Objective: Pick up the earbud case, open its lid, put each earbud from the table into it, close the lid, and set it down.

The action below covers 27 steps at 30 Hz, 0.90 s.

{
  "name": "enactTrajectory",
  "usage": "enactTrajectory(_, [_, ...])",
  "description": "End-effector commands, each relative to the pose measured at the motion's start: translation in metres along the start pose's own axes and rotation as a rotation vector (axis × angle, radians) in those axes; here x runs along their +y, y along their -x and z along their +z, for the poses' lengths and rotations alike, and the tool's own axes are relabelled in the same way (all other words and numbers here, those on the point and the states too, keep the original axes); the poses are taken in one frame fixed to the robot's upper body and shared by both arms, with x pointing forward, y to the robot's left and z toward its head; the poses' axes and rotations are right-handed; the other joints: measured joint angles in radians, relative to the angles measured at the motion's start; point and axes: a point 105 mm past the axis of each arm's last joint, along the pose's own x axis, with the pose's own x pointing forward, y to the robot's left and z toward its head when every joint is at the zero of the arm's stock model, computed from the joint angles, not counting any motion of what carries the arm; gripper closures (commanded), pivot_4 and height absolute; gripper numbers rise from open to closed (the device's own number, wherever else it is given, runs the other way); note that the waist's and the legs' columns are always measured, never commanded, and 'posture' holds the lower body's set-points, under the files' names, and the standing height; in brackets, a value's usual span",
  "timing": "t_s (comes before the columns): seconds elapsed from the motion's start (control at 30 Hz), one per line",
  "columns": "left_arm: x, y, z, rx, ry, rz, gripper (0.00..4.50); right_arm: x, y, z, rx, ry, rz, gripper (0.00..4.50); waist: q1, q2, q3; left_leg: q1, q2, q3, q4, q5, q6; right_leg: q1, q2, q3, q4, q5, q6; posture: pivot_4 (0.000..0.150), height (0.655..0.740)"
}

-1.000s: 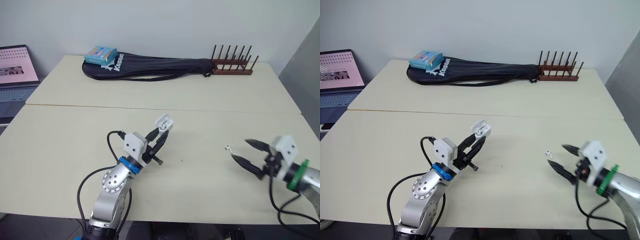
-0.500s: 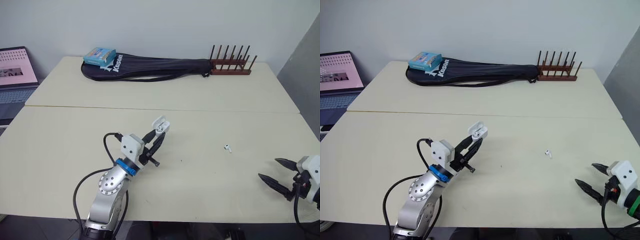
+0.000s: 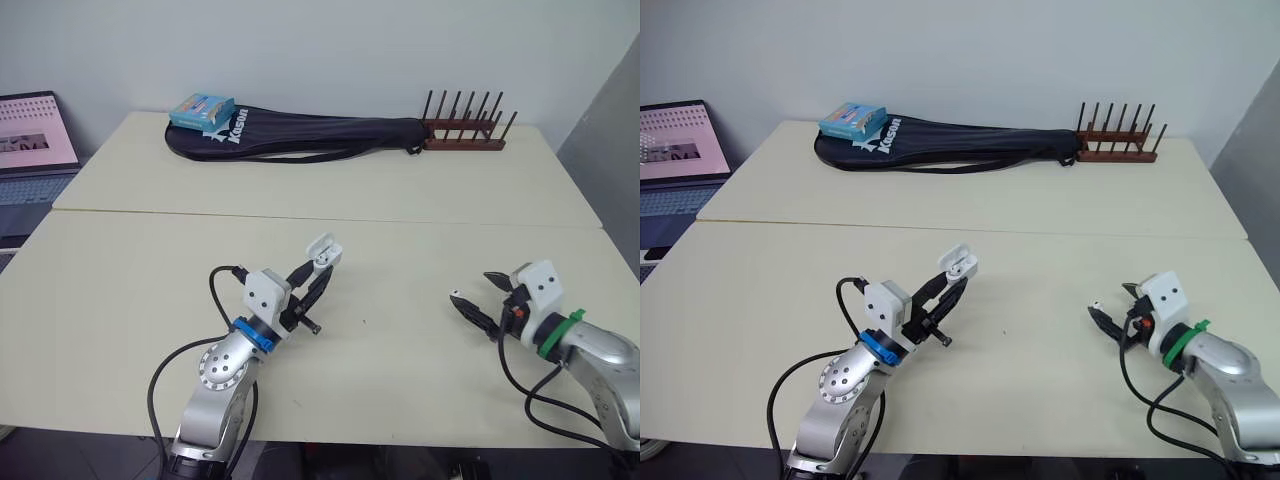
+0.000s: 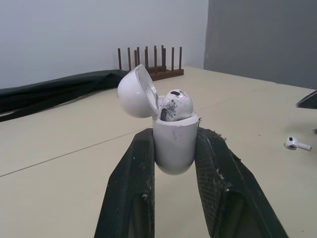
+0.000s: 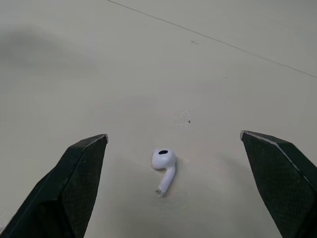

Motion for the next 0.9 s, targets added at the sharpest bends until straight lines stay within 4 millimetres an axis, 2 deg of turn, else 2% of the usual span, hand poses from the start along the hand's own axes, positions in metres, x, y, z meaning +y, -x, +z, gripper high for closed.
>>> enactTrajectory(0.03, [-0.003,-0.003,0.013,-0.054,-0.024,-0.013,3.73,0.001,-0.009,-0.002,0.014,0.013,-0.007,0.0,0.001,0.0,0.0,0.0,0.0,0.0,0.0,0.0,0.0,0.0,0.0,0.0,0.0,0.0,0.0,0.15,0.7274])
enactTrajectory(0.27, [-0.004,-0.002,0.013,-0.053,-0.024,-0.008,3.73,0.002,-0.02,-0.019,0.058,-0.084,-0.056,0.0,0.0,0.0,0.0,0.0,0.001,0.0,0.0,0.0,0.0,0.0,0.0,0.0,0.0,0.0,0.0,0.15,0.7274])
enactTrajectory(0.37, [-0.004,-0.002,0.012,-0.051,-0.024,-0.004,3.73,0.0,-0.016,-0.027,0.088,-0.131,-0.075,0.58,0.0,0.0,-0.001,0.0,0.001,0.0,0.0,0.0,0.0,0.0,0.0,0.0,0.0,0.0,0.0,0.15,0.7274])
enactTrajectory(0.53, [-0.005,-0.001,0.012,-0.052,-0.02,-0.002,3.73,-0.002,-0.009,-0.036,0.131,-0.102,-0.082,2.39,0.002,0.0,-0.001,0.0,0.0,-0.001,0.0,0.0,0.0,0.0,0.0,-0.001,0.0,0.0,0.0,0.15,0.7274])
enactTrajectory(0.7, [-0.006,-0.002,0.012,-0.053,-0.017,-0.003,3.73,-0.001,-0.009,-0.031,0.131,-0.007,-0.036,4.1,0.002,0.0,-0.001,0.0,0.0,-0.001,0.001,0.0,0.0,0.001,0.0,-0.001,0.0,0.0,0.0,0.15,0.7274])
enactTrajectory(0.8, [-0.005,-0.002,0.012,-0.053,-0.017,-0.002,3.73,0.003,-0.01,-0.025,0.123,0.067,0.04,4.1,0.002,0.0,-0.001,0.0,0.0,-0.001,0.001,0.0,0.0,0.001,0.0,-0.001,0.0,0.0,0.0,0.15,0.7274])
enactTrajectory(0.9, [-0.006,-0.001,0.013,-0.051,-0.017,-0.002,3.73,0.012,-0.006,-0.009,0.104,0.201,0.213,4.1,0.002,0.0,-0.001,0.0,0.0,0.0,0.001,0.0,0.0,0.0,0.0,0.0,0.0,0.0,0.0,0.15,0.7274])
